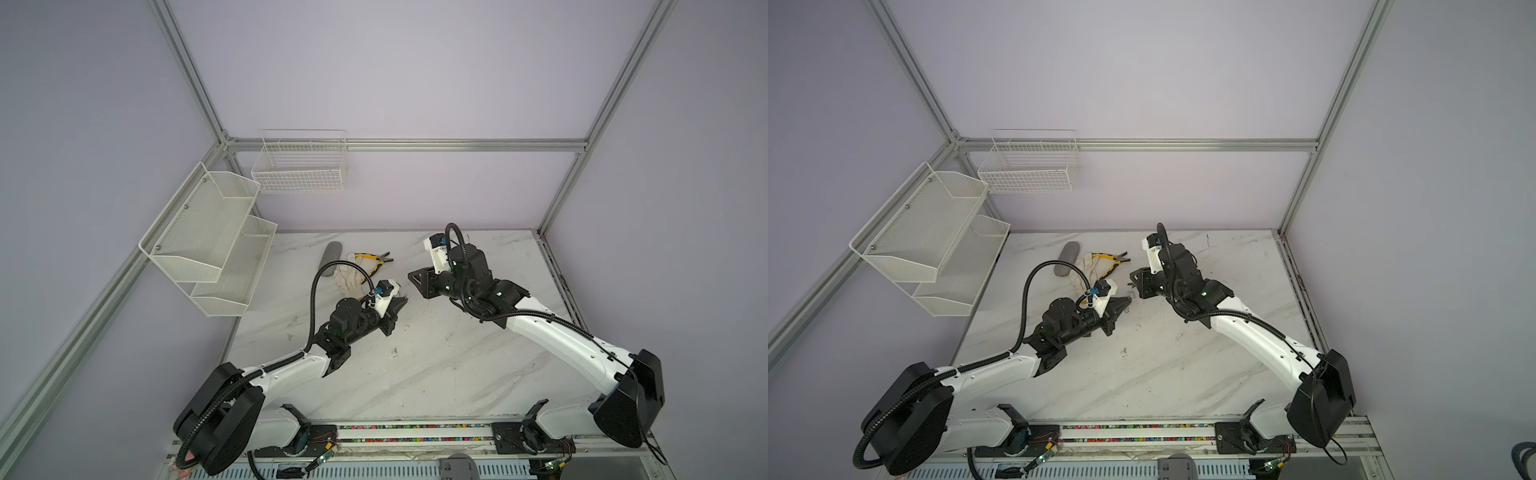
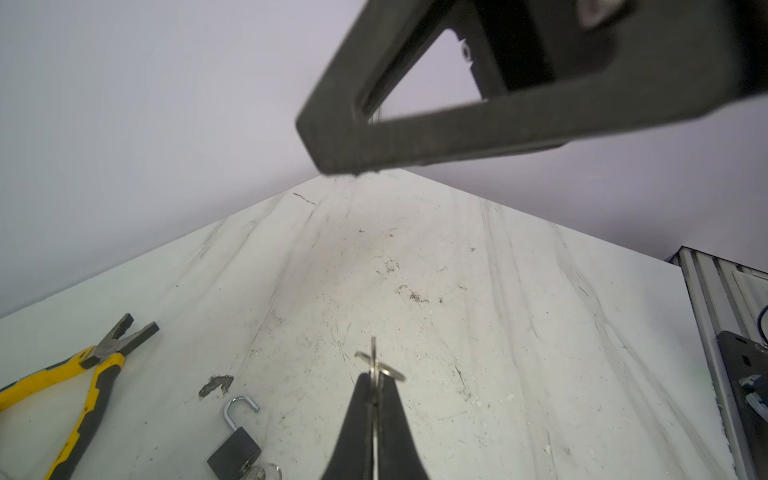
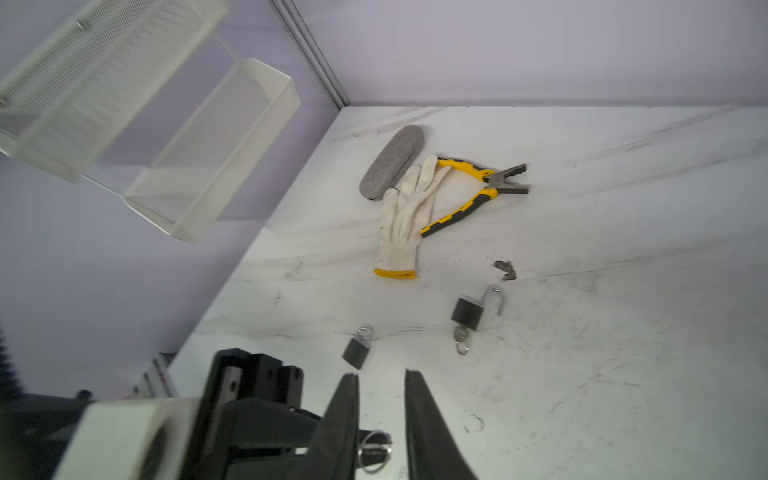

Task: Unlock with the key
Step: 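Close the right gripper on the key ring beside the left gripper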

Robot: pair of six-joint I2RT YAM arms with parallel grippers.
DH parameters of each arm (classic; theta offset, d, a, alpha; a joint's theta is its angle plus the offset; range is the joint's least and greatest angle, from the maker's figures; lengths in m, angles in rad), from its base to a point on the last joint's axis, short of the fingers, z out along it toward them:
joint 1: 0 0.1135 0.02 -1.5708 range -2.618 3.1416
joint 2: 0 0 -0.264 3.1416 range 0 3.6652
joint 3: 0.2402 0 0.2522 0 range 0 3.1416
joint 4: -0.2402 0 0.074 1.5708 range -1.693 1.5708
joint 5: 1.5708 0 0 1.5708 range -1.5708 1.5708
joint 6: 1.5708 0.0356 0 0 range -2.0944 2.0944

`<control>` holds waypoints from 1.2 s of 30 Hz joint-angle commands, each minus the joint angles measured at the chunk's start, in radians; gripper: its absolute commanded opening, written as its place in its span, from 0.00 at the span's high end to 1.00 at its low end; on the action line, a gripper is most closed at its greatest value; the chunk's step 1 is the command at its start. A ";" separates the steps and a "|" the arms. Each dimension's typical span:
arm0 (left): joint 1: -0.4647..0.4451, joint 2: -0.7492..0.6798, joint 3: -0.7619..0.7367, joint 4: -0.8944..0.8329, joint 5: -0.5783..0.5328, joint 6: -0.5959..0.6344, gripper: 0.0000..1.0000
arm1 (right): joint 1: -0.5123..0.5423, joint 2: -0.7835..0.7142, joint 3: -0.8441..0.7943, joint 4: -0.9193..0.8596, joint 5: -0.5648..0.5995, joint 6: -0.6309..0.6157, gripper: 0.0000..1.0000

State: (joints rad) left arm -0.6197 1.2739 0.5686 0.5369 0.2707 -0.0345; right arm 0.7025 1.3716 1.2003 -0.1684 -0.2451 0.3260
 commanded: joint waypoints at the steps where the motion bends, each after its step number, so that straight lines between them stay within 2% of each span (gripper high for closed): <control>1: 0.021 -0.042 0.130 -0.168 0.068 0.045 1.00 | -0.023 -0.063 -0.062 0.141 -0.196 -0.056 0.62; 5: 0.045 -0.051 0.170 -0.236 0.144 0.073 1.00 | -0.061 -0.069 -0.126 0.230 -0.354 -0.062 0.58; 8: 0.062 -0.051 0.182 -0.228 0.194 0.073 1.00 | -0.076 -0.075 -0.181 0.316 -0.427 -0.056 0.54; 13: 0.080 -0.041 0.209 -0.224 0.286 0.072 1.00 | -0.078 -0.050 -0.217 0.360 -0.464 -0.082 0.53; 24: 0.092 -0.027 0.239 -0.218 0.370 0.059 1.00 | -0.084 -0.016 -0.261 0.428 -0.499 -0.098 0.54; 36: 0.100 -0.011 0.246 -0.183 0.385 0.030 1.00 | -0.110 -0.005 -0.290 0.440 -0.532 -0.110 0.68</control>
State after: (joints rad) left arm -0.5293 1.2575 0.7128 0.3138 0.6228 0.0086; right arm 0.5999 1.3632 0.9207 0.2295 -0.7448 0.2352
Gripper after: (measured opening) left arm 0.048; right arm 0.325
